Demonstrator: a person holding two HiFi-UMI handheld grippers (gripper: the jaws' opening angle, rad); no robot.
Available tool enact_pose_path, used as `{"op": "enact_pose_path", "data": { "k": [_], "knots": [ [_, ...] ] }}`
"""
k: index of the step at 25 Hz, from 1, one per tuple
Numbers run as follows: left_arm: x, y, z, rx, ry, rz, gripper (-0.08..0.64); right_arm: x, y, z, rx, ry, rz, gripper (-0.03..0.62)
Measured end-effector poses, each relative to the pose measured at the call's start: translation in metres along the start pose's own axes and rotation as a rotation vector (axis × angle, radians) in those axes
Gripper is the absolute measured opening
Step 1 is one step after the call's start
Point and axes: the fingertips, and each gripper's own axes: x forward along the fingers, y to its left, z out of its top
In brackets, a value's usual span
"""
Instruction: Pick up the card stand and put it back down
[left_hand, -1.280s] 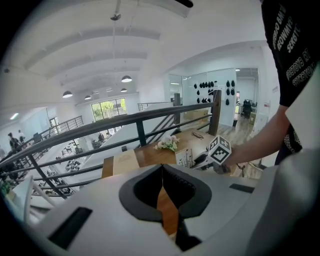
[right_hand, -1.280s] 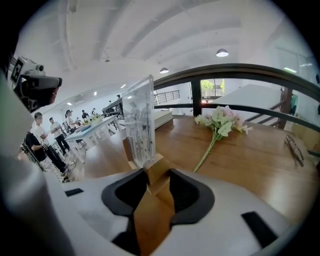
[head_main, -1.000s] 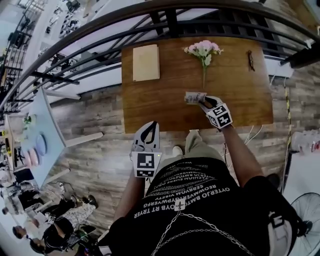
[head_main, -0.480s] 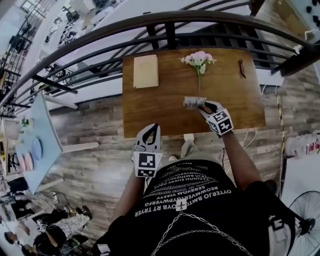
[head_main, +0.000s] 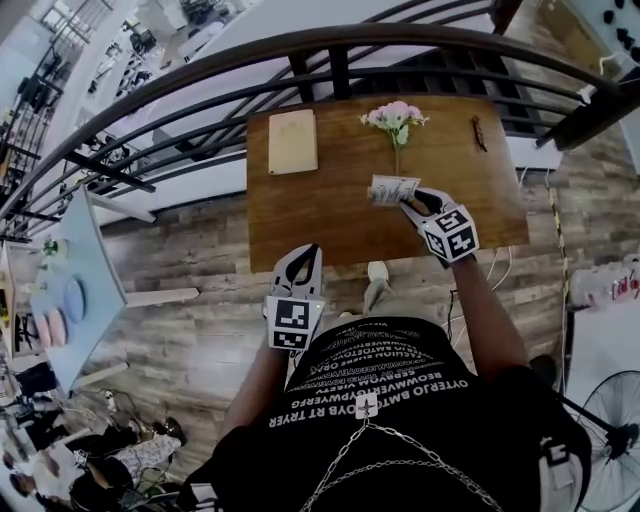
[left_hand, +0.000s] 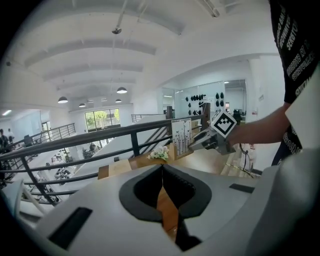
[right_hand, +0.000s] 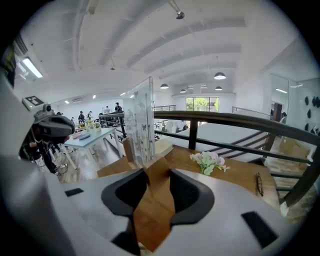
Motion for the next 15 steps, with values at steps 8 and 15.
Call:
{"op": "enact_pose_path", "data": {
  "k": [8, 15],
  "knots": [
    [-0.009, -0.01, 0.0, 0.019, -0.018, -0.046, 0.028, -0.027, 0.017, 0.041, -0.065, -0.037, 0.006, 0.155],
    [-0.021, -0.011, -0.001, 0.015, -0.034, -0.043, 0.028, -0.05, 0.024, 0.059, -0.056, -0.058, -0.002, 0.153]
  ]
}}
